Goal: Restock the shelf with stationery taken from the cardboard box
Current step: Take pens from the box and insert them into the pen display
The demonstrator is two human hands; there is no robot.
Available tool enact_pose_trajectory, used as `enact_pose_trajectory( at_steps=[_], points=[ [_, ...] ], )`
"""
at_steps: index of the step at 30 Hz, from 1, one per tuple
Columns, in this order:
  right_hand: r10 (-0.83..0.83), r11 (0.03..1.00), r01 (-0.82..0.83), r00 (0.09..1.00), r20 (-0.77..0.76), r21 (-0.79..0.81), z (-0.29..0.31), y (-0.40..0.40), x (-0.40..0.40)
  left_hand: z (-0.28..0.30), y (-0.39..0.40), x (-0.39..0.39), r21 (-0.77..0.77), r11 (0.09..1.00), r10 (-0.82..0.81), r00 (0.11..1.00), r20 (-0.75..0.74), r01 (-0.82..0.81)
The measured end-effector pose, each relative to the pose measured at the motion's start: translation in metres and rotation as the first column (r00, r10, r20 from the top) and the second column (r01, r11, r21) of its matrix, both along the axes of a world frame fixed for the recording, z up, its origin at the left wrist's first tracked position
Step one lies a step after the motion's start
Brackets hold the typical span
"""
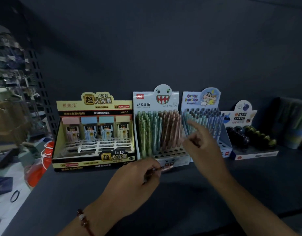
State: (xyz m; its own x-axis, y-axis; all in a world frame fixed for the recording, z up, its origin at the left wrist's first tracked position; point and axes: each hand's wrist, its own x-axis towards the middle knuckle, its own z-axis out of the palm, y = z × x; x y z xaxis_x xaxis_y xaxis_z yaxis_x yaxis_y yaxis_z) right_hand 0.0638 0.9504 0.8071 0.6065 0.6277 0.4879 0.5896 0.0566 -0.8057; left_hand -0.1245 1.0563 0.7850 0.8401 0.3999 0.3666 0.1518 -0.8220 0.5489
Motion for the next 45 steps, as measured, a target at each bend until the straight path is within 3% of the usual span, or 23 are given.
enact_pose_trajectory(
  at_steps=[7,21,35,40,45],
  points=[
    [0.252,0.948,-0.285,0.944,-0.212,-0.143,-0.023,-0.038,-0.039,0.001,-0.007,0.003,-0.033,0.999,-0.011,0.999,0.051,0.013],
    [0.32,0.939,-0.345,0.873,-0.367,-0.002,-0.022,-0.043,-0.03,0.002,-0.014,0.006,-0.017,1.0,-0.014,0.999,0.041,0.015],
    [0.256,0.952,-0.108,0.792,-0.554,0.285,-0.021,-0.044,-0.016,0.002,-0.016,0.005,0.066,0.998,-0.013,0.998,0.056,0.009],
    [0.071,0.948,0.109,0.843,-0.534,0.298,-0.021,-0.041,-0.004,-0.003,-0.011,0.005,0.164,0.986,-0.037,0.999,0.002,0.036],
    [-0.022,0.931,0.174,0.904,-0.427,0.32,-0.011,-0.04,0.006,-0.006,-0.006,0.006,0.277,0.96,-0.018,0.996,-0.088,0.042]
  ],
)
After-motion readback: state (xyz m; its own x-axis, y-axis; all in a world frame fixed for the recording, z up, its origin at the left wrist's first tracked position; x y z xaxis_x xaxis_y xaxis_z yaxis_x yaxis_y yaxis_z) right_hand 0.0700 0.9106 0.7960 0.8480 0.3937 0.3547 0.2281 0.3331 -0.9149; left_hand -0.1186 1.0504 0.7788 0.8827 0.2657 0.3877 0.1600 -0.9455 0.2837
